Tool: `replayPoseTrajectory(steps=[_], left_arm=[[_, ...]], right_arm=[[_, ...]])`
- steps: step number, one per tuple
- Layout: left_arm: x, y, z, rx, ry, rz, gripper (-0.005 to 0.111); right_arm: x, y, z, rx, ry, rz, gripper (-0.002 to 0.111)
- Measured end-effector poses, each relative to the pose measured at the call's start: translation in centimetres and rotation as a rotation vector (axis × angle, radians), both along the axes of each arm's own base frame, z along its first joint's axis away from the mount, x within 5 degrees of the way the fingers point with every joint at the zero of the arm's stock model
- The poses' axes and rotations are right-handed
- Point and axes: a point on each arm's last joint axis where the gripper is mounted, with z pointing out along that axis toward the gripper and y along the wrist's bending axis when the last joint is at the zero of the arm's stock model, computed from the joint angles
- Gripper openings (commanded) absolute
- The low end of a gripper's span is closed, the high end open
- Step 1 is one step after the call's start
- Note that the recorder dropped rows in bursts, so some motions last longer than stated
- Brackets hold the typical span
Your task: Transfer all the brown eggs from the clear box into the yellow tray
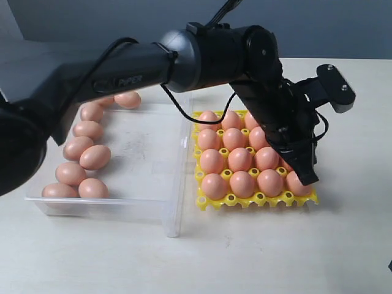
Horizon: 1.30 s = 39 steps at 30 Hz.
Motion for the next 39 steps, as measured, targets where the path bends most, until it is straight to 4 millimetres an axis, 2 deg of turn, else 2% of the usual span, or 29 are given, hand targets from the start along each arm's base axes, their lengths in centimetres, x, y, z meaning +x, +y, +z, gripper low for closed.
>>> replayPoseTrajectory(steps=[3,8,11,18,28,31,33,36,39], left_arm=[[-1.2,-0.4,0.3,0.025,0.029,-0.057,0.0],[-2.1,-1.3,-1.1,0.055,0.044,-0.092,0.0],[-2.0,-1.4,-1.7,0.057,0.038,-0.084,0.0],[-1.2,-1.6,-1.7,0.034,-0.03,-0.042,0.0],[-1.1,-1.4,-1.6,0.05,-0.039,-0.028,0.0],[-1.4,-1.1,0.4,0.032,-0.047,-0.002,0.0],[-1.5,-0.6,2.7,0.003,-0.053,0.058,0.0],[-1.2,1.1,6.2,-0.031,-0.062,0.175,0.0],[-0.7,2.9,7.9,-0.025,-0.06,0.267,0.0]], right_arm=[[0.0,0.0,0.0,0.0,0.0,0.0,0.001],[0.0,0.0,0.0,0.0,0.0,0.0,0.001],[0.0,0.0,0.0,0.0,0.0,0.0,0.001],[0.0,0.0,0.0,0.0,0.0,0.0,0.001],[0.0,0.0,0.0,0.0,0.0,0.0,0.001],[0.0,0.0,0.0,0.0,0.0,0.0,0.001],[0.0,0.0,0.0,0.0,0.0,0.0,0.001],[0.0,0.0,0.0,0.0,0.0,0.0,0.001],[0.0,0.0,0.0,0.0,0.0,0.0,0.001]])
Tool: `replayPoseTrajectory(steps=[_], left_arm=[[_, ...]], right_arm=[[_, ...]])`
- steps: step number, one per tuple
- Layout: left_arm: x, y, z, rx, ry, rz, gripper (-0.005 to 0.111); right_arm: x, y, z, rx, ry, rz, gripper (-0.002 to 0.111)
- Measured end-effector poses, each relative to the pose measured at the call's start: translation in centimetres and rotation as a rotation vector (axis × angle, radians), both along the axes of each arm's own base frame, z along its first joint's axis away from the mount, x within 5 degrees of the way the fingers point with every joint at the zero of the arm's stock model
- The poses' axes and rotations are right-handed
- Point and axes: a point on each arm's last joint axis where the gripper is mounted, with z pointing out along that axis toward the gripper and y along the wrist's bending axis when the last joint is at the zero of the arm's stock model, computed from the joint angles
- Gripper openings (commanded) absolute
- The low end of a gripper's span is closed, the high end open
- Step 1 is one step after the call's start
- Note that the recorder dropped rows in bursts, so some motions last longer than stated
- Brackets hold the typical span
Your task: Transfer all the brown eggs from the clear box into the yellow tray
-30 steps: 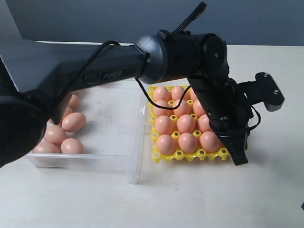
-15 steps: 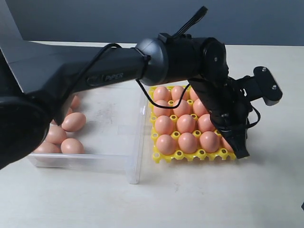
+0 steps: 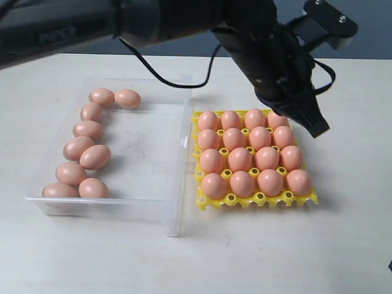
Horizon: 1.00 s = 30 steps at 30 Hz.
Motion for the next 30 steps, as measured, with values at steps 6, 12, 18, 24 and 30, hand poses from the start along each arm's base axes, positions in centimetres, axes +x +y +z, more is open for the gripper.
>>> replayPoseTrajectory(steps=[6,12,18,24,30], left_arm=[[-0.4,3.6,1.5,0.06,-0.005,0.153,0.0],[-2.1,7.7,2.4,0.009,-0.007,0.284,0.0],[-4.4,12.2,3.5,-0.098,-0.057,0.409,0.0],[-7.4,15.4,3.5,-0.196,-0.095,0.492,0.0],[-8.9,16.3,4.5,-0.291,-0.114,0.516,0.0]], right_arm=[[0.0,0.0,0.0,0.0,0.0,0.0,0.001],[0.0,0.0,0.0,0.0,0.0,0.0,0.001],[0.0,0.0,0.0,0.0,0.0,0.0,0.001],[0.0,0.0,0.0,0.0,0.0,0.0,0.001],[0.0,0.0,0.0,0.0,0.0,0.0,0.001]])
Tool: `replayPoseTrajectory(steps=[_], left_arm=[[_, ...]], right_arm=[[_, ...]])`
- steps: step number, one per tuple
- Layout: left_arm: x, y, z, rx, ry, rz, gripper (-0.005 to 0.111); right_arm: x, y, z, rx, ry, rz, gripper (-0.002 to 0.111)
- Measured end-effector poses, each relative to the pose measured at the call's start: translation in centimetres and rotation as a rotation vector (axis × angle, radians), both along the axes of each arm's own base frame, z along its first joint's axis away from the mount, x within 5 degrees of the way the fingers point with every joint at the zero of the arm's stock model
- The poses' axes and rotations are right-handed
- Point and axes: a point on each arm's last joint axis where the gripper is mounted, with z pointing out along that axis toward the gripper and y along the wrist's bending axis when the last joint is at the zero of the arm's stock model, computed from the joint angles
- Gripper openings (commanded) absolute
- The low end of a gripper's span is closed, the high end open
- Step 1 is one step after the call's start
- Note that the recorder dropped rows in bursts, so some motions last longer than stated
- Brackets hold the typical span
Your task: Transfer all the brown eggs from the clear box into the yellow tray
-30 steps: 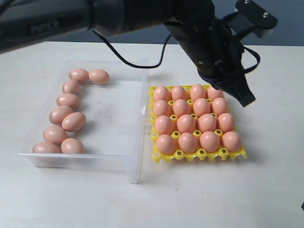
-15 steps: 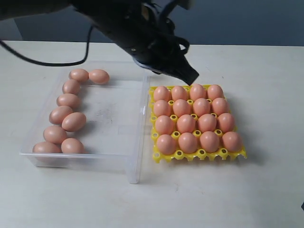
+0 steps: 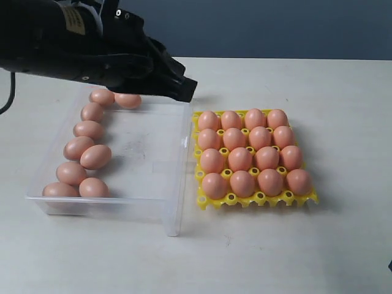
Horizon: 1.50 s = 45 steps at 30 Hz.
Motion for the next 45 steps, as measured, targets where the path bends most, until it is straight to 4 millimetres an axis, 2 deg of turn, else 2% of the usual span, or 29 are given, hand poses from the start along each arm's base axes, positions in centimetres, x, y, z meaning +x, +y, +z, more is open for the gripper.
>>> replayPoseTrajectory(steps=[11,19,22,25,34,41,45], left_arm=[[-1.3,0.8,-1.6,0.164,0.158,-0.048,0.0],[-0.9,1.7,-1.7,0.308,0.071,-0.063,0.0],[-0.9,2.0,-1.1,0.306,-0.088,-0.065,0.0],[-2.5,3.8,0.1,0.224,-0.34,-0.045,0.0],[-7.4,11.2,1.0,0.114,-0.596,0.201,0.0],[-12.1,14.7,-0.3,0.076,-0.693,0.382,0.0],[-14.2,15.6,-1.5,0.059,-0.734,0.442,0.0]], right_arm=[[0.0,0.0,0.0,0.0,0.0,0.0,0.001],[0.0,0.0,0.0,0.0,0.0,0.0,0.001],[0.0,0.0,0.0,0.0,0.0,0.0,0.001],[0.0,0.0,0.0,0.0,0.0,0.0,0.001],[0.0,0.0,0.0,0.0,0.0,0.0,0.001],[0.0,0.0,0.0,0.0,0.0,0.0,0.001],[0.0,0.0,0.0,0.0,0.0,0.0,0.001]])
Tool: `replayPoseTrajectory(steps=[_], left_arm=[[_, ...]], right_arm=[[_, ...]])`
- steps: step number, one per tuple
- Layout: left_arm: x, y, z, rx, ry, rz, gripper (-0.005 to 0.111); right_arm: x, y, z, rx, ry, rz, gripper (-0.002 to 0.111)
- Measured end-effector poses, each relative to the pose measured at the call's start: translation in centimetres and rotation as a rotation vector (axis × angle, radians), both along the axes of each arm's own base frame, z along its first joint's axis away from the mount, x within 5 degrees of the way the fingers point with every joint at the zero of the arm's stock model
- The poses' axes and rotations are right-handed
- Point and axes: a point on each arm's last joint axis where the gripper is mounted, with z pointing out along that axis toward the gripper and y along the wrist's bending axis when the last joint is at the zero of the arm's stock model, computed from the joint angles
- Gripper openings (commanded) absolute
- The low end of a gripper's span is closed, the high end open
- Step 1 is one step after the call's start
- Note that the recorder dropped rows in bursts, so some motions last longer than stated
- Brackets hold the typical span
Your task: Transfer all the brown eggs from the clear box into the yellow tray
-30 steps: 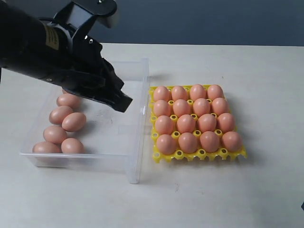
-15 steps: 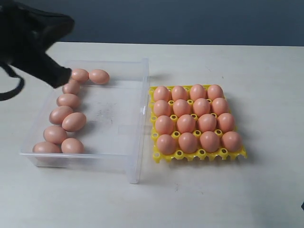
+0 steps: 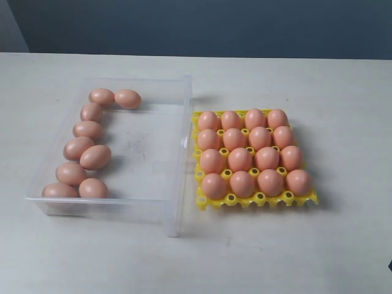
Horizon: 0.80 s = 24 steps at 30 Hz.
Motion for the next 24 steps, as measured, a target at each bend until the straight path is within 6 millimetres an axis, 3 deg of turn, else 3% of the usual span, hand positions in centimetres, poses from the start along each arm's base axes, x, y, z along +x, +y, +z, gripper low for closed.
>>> replayPoseTrajectory(steps=[11,19,24], left_arm=[[-3.6,1.1,-5.4,-0.13,-0.049,0.093,0.0],[-4.2,1.2,-9.6,-0.211,-0.015,0.113,0.0],[-4.2,1.2,-10.1,-0.212,0.014,0.114,0.0]], right_arm=[[0.0,0.0,0.0,0.0,0.0,0.0,0.001],[0.0,0.0,0.0,0.0,0.0,0.0,0.001],[0.0,0.0,0.0,0.0,0.0,0.0,0.001]])
